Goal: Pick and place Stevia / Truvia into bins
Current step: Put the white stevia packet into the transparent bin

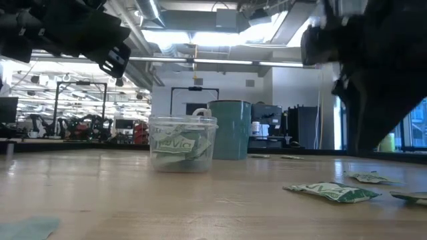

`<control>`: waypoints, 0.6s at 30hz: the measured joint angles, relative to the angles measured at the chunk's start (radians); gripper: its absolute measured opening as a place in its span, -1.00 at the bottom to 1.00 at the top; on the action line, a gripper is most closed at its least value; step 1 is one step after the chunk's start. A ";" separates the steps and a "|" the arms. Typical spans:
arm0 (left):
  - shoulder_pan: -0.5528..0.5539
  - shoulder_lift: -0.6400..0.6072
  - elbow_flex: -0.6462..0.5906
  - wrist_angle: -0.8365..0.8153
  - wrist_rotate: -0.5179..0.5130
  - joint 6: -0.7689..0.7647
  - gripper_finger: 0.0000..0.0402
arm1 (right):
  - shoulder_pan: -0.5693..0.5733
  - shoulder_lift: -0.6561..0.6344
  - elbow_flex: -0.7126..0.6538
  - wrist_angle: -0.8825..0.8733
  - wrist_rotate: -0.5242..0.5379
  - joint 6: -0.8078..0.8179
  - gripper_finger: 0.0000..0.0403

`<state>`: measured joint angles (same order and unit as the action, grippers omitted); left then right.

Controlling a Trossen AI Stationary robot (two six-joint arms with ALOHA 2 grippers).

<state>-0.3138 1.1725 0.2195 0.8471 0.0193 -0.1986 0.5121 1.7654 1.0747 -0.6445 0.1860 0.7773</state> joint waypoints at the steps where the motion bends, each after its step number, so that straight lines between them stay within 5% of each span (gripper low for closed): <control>1: 0.000 0.000 0.000 -0.001 0.001 0.000 -0.68 | -0.003 0.014 0.000 -0.002 0.000 0.007 -0.28; 18: 0.000 0.000 0.000 -0.014 0.000 0.002 -0.68 | -0.004 0.091 0.005 -0.003 -0.020 0.052 -0.57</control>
<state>-0.3138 1.1725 0.2195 0.8333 0.0193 -0.1970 0.5078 1.8566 1.0795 -0.6478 0.1661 0.8296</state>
